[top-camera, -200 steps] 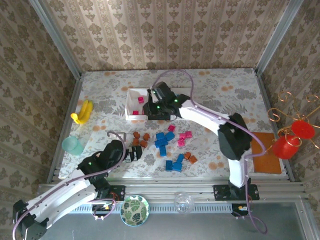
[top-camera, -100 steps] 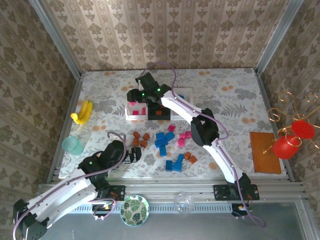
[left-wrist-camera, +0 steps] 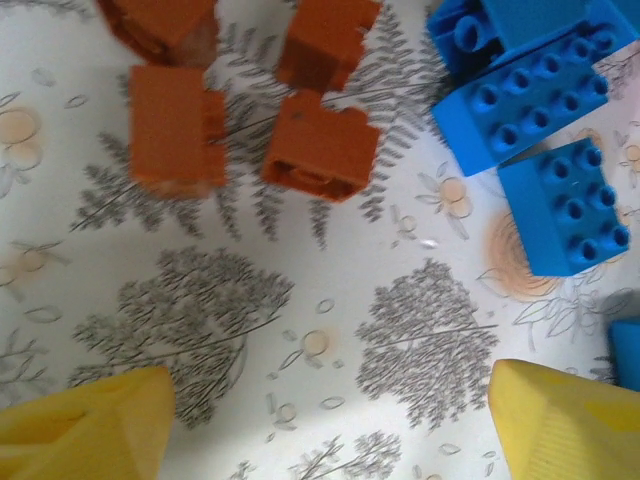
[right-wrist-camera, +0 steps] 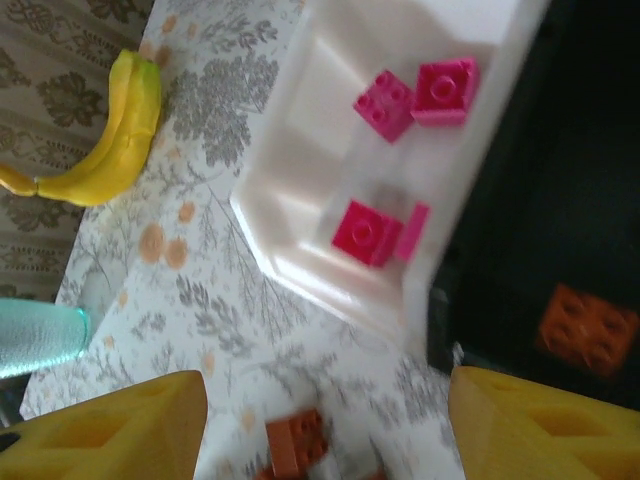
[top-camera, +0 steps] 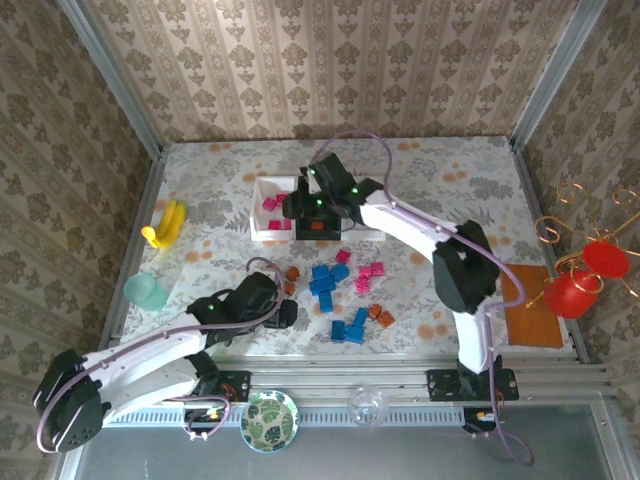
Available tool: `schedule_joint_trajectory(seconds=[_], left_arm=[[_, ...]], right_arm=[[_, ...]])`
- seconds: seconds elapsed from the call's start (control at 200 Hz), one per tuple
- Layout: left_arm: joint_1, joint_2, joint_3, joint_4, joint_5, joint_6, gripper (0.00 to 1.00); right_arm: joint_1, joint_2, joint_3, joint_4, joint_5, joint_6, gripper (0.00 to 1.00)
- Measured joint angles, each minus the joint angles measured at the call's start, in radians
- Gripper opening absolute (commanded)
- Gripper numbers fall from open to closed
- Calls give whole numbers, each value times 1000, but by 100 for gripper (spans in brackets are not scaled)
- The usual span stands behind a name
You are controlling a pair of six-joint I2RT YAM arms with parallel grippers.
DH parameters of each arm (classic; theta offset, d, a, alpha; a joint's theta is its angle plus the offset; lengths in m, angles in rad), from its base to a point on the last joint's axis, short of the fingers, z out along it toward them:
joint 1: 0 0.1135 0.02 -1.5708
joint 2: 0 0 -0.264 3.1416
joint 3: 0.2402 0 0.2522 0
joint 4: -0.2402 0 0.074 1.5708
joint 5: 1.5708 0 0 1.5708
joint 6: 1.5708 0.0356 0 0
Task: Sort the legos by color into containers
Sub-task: Pick up the lego from the center of the table.
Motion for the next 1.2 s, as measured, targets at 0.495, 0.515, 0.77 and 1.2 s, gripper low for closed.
schedule_joint_trajectory(seconds=[0.495, 0.515, 0.77, 1.2], left_arm=[[238, 205, 121, 69, -13, 172, 61], [246, 213, 121, 74, -13, 177, 61], [282, 336, 124, 142, 12, 219, 58], [288, 426, 124, 266, 28, 230, 34]], right_arm=[[-22, -303, -451, 133, 29, 3, 67], [-22, -306, -454, 136, 30, 3, 67], [-29, -336, -478, 155, 33, 3, 67], [-50, -387, -512, 162, 48, 3, 67]])
